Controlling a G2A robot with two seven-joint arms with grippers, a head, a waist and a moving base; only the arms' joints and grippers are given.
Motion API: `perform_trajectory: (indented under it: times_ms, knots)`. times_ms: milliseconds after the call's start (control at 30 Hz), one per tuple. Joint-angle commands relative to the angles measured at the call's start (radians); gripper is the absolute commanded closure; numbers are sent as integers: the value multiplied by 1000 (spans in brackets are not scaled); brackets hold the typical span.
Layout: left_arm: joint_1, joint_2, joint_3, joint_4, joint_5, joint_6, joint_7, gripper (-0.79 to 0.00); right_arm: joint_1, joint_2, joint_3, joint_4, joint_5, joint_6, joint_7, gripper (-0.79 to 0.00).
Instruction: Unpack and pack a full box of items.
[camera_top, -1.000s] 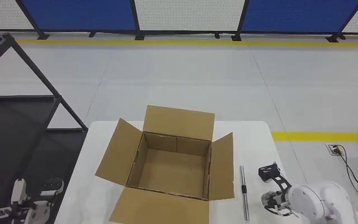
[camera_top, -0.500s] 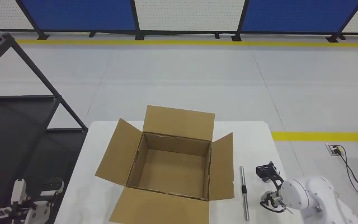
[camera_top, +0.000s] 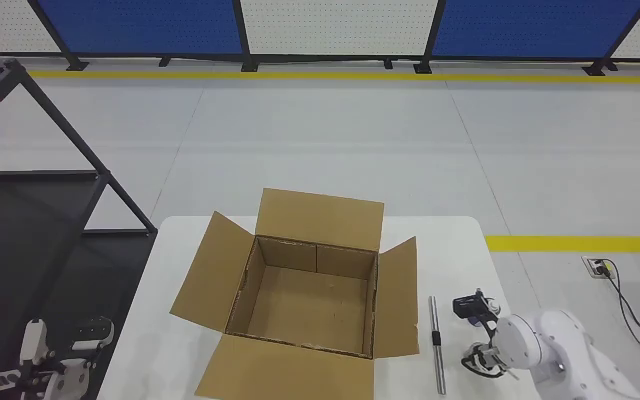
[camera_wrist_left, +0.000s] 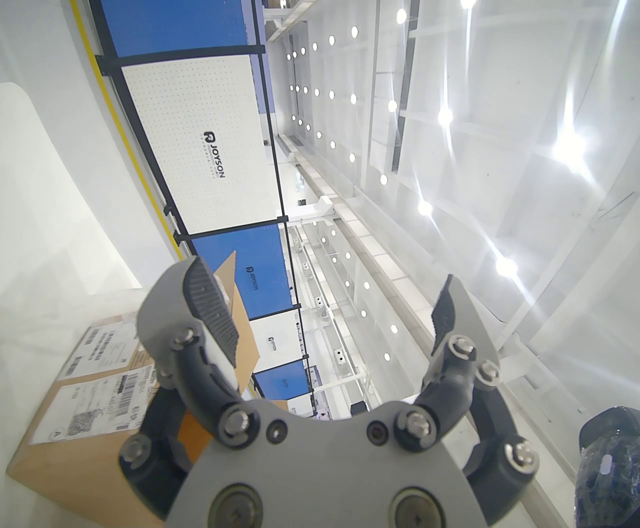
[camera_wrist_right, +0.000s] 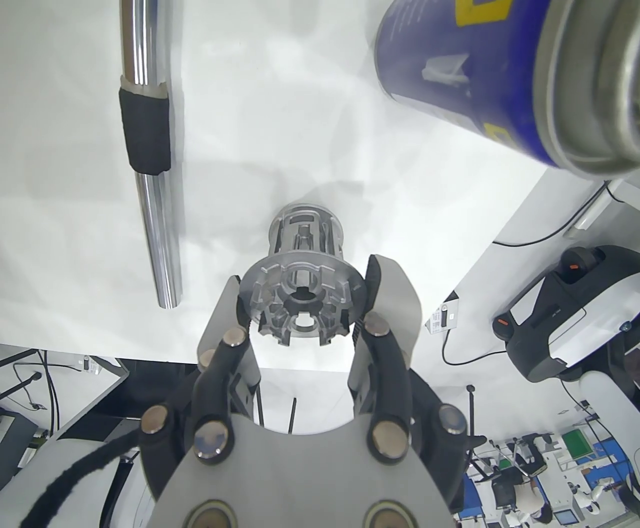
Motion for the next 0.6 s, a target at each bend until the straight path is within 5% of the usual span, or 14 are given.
perform_trajectory:
  times_ms: [0,100,400,567]
  knots:
    - [0,0,0,0,0,0,0,-785,2,1,-3,-1,1,-1,0,-606]
    - [0,0,0,0,0,0,0,-785,4,4,-5,-7,6,-1,0,-785]
    - [0,0,0,0,0,0,0,-785,-8,17,28,-57,29,-4,0,-785]
    - [0,0,0,0,0,0,0,-785,-73,37,139,-164,73,-29,-4,-785]
